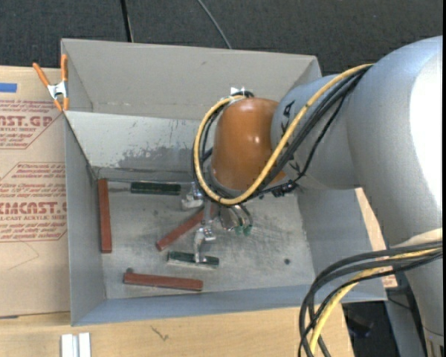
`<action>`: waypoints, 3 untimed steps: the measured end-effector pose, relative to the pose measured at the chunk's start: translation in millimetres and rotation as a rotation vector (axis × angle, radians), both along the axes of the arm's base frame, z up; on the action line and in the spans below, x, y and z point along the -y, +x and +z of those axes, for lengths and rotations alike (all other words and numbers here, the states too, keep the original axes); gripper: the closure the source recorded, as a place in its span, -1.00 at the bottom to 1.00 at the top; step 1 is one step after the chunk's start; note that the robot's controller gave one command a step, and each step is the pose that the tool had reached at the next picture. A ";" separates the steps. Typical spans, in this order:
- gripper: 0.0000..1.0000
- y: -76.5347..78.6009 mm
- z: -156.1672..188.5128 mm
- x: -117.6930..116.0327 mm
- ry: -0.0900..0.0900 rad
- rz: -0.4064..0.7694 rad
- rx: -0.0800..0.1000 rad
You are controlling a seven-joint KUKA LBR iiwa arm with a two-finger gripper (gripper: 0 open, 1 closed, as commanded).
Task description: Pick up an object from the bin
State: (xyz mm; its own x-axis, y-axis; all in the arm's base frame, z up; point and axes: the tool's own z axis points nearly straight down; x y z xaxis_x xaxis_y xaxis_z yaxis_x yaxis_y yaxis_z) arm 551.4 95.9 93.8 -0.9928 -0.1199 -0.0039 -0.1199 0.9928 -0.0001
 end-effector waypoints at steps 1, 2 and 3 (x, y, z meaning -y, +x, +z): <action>-1.00 5.4 -2.5 -20.5 0.000 0.001 -0.001; -1.00 24.5 10.5 -0.7 0.000 0.027 0.000; -1.00 10.4 -16.8 -0.5 0.001 -0.025 0.009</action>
Offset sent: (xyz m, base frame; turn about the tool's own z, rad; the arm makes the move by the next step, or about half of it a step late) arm 0.0233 0.0013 0.0101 -0.0278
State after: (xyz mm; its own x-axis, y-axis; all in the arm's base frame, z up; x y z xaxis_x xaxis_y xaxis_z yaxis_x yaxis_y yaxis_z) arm 561.8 96.4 77.0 -0.9954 -0.0947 -0.0127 -0.0947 0.9955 0.0002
